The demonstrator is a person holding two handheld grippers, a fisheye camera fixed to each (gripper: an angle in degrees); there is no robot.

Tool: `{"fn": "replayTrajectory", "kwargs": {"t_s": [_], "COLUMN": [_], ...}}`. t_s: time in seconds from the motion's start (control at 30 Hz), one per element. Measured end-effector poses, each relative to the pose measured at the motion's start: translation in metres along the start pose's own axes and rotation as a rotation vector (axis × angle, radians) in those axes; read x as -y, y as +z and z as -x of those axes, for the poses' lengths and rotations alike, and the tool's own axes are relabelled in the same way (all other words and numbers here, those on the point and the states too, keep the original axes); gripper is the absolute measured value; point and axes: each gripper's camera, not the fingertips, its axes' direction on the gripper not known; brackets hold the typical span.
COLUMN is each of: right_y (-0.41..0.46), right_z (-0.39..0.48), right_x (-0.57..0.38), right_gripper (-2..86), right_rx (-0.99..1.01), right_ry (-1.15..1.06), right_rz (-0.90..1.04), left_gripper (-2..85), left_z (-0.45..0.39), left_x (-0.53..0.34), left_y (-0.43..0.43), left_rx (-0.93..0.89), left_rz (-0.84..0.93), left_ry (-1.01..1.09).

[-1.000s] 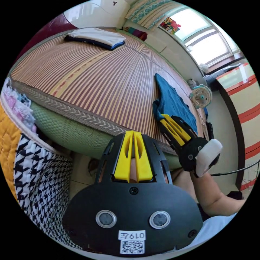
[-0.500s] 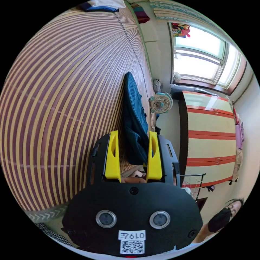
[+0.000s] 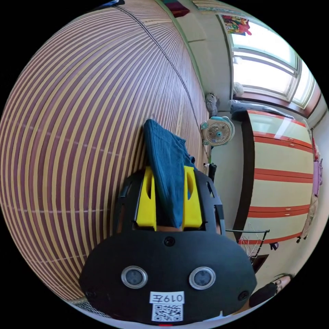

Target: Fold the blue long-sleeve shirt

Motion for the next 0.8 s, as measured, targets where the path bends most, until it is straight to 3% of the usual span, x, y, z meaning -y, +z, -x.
{"fn": "replayTrajectory", "kwargs": {"t_s": [0.1,0.57,0.8], "right_y": [-0.009,-0.042,-0.063], "right_z": [-0.010,-0.018,-0.029], "right_x": [-0.001,0.005,0.013], "right_gripper": [-0.9,-0.9,-0.9], "right_rx": [0.018,0.068,0.139], "right_ry": [0.030,0.148,0.232], "right_rz": [-0.009,-0.006,0.000], "left_gripper": [7.2,4.8,4.7], "left_z": [-0.006,-0.034,0.004], "left_x": [0.034,0.131,0.156], "left_y": [0.012,0.030,0.044], "left_rx": [0.075,0.108,0.051], "left_rz": [0.019,0.104,0.098], "left_ry": [-0.008,0.092,-0.004]}}
